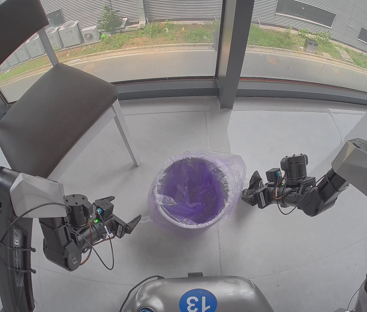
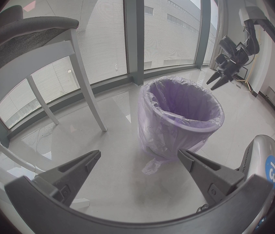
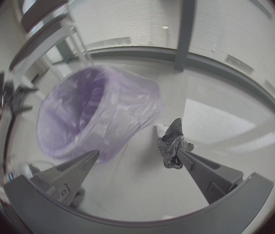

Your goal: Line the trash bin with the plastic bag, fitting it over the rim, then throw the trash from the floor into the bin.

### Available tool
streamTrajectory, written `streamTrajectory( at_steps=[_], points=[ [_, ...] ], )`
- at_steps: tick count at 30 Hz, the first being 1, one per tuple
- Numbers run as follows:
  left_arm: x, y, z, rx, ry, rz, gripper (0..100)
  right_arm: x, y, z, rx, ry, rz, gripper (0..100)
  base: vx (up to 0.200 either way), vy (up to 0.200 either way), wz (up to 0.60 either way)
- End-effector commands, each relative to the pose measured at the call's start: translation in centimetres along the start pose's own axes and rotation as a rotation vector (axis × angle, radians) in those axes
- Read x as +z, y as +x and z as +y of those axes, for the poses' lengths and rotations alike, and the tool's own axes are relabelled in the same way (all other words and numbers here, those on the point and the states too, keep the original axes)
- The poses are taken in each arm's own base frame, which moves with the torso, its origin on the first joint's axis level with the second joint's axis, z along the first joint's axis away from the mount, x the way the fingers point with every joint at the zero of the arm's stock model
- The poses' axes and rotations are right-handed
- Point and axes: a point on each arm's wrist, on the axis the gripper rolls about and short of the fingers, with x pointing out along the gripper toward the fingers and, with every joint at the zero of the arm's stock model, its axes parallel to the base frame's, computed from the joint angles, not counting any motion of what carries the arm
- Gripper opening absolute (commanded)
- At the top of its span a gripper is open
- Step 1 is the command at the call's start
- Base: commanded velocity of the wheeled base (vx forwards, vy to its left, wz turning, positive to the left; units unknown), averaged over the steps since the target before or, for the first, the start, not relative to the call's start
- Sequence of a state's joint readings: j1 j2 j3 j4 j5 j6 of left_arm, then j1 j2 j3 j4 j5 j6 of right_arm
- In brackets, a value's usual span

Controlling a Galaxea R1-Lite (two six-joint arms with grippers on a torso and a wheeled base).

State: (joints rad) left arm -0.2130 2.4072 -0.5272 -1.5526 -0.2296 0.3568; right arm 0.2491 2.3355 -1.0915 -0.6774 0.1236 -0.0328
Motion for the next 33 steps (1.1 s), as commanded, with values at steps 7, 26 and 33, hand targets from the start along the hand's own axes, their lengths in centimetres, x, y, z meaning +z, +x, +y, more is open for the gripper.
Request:
streamTrajectory(
  at_steps=[7,26,33],
  points=[
    [-0.4,0.3,-0.3,-0.005,0.004,-0.002,100,3.4,5.7,-0.7,-0.086,0.403,-0.174,100,0.000,0.000,0.00],
    [-1.3,0.8,-0.6,-0.013,0.013,0.020,100,3.7,9.3,1.2,-0.084,0.612,-0.176,100,0.000,0.000,0.00],
    [-1.4,0.9,-0.6,-0.012,0.012,0.022,100,2.3,10.2,1.0,-0.095,0.615,-0.163,0,0.000,0.000,0.00]
  ],
)
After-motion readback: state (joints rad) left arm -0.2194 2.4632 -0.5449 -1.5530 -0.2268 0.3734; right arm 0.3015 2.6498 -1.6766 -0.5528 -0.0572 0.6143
